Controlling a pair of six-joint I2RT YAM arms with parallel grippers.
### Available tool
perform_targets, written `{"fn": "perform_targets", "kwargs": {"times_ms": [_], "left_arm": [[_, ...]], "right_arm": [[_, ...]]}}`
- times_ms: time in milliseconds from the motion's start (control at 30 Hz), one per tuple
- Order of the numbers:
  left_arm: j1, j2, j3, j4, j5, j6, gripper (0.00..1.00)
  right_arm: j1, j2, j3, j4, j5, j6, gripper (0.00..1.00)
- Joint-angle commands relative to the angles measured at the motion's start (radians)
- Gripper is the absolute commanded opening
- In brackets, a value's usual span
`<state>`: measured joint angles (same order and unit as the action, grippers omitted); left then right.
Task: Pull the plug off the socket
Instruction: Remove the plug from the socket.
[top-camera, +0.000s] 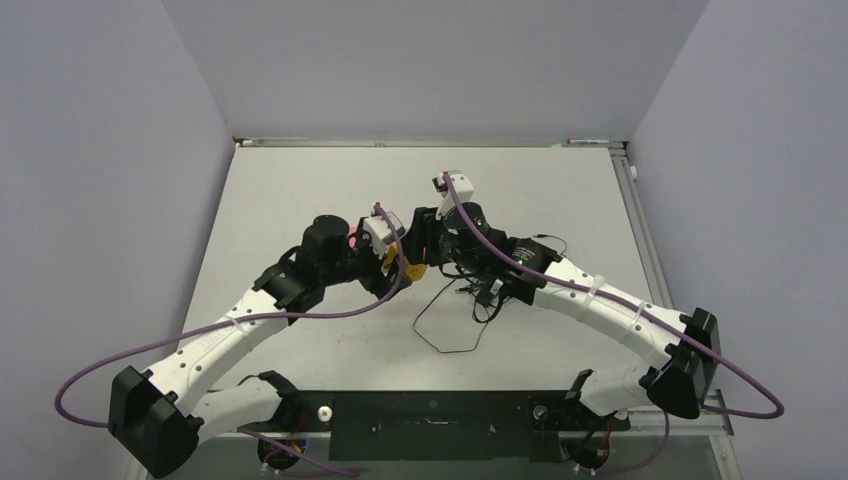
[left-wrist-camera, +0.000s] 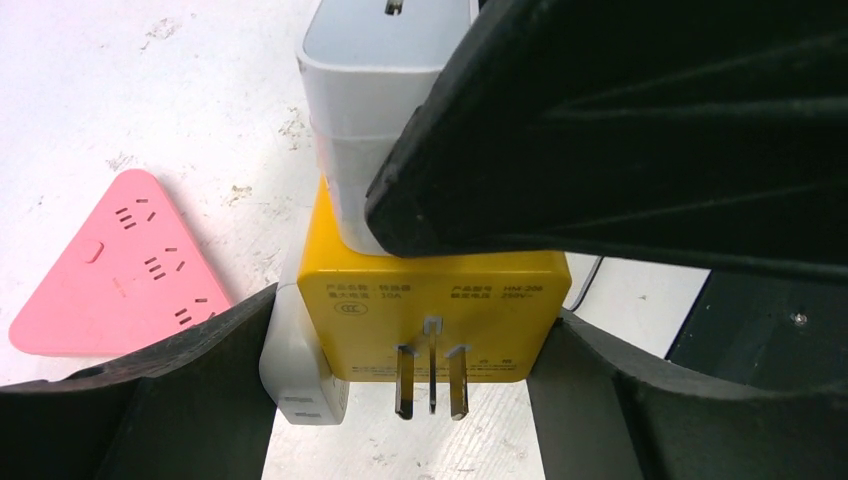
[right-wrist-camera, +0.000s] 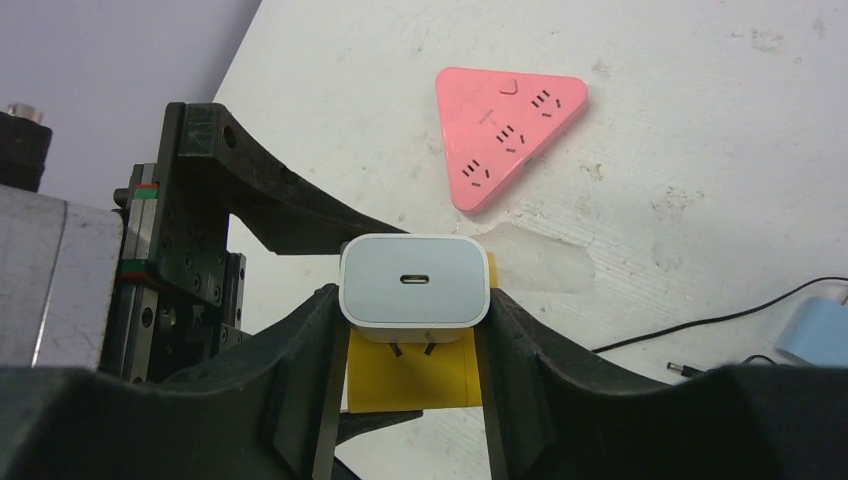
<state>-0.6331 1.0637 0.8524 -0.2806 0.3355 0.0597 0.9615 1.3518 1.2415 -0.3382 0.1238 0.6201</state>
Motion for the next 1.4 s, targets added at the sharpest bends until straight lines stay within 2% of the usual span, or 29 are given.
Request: {"fn": "perform_targets", "kwargs": {"times_ms": [0,533,1033,1200,1367], "left_arm": [[0.005,0.006,0.022,0.059,-0.047,0.015,0.00],[0.004,0.000,0.035,0.067,-0.003,0.018,0.00],[0.007,-0.008,0.051,0.062,0.007,0.026,0.00],[0.019,-0.011,0.056,0.068,0.032,0.018,0.00],[0.029,0.009,0.067,0.058,0.046,0.018,0.00]], "right_arm": [[-0.051,-0.021,-0.024,0.072,-0.116,0.037,0.05],[-0.245,0.032,0.025,0.047,-0.457,0.098,0.05],[-0.262,0.156,0.057,0.089,-0.621,0.118,0.05],[-0.257,0.148,0.018,0.165,-0.598,0.147,0.05],[-0.224,0.164,0.052,0.150,-0.510,0.104,0.05]]}}
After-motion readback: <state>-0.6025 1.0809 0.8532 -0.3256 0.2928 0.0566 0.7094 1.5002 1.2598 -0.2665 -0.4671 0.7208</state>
